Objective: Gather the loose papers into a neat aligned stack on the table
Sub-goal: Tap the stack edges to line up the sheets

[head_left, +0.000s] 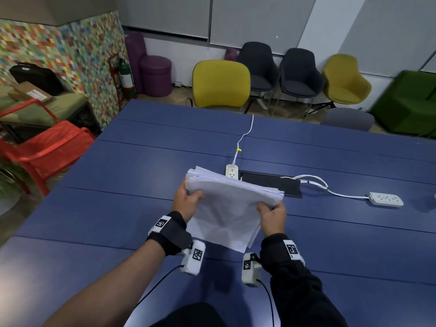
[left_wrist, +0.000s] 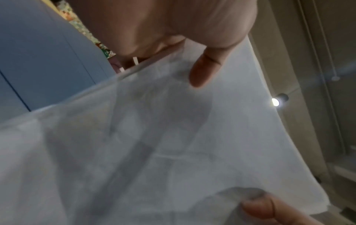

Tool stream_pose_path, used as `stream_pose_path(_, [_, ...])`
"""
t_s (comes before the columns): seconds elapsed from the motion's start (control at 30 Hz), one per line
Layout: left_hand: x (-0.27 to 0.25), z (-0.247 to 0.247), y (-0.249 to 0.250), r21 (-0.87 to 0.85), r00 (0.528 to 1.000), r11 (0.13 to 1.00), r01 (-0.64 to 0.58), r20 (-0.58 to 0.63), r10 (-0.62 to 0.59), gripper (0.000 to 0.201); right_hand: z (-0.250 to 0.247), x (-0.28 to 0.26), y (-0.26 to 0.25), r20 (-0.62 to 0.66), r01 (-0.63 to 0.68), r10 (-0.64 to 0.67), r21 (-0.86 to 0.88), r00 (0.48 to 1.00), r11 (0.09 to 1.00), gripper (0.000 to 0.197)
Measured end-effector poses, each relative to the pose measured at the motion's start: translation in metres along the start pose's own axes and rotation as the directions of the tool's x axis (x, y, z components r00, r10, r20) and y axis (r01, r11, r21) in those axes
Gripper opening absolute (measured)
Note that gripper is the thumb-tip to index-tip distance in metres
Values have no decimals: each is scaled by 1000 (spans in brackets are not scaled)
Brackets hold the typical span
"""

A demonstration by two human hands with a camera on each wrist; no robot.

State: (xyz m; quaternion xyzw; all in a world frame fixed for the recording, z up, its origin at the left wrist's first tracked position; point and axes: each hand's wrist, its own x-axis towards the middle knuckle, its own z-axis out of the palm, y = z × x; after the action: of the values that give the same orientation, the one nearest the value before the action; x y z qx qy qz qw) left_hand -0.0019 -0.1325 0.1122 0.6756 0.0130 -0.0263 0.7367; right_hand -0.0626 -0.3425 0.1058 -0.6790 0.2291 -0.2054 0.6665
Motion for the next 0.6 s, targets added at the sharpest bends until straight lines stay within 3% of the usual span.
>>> stream_pose_path(0.13, [-9,6,14,-170,987,973,-159,-61,150,54,6,2,0,-35,-17,19,39,999,999,39])
stream_pose_path(0.27, [-12,23,34,-167,957,968,-187,-253,142,56,8,-2,-2,-47,-17,20,75,999,997,43])
stream_pose_path(0.37, [-7,32,38,-140,941,980,-141,-326,88,45,10,-5,-3,-51,-10,14,89,999,996,47])
stream_pose_path(0.5, [-3,29,33,-130,939,982,-136,-332,86,28,10,-5,-4,-34,-12,14,61,999,998,51])
stream_pose_path(0.6, [-3,27,33,-120,934,980,-160,-339,111,26,10,-6,-7,-20,-7,8,52,1000,999,52])
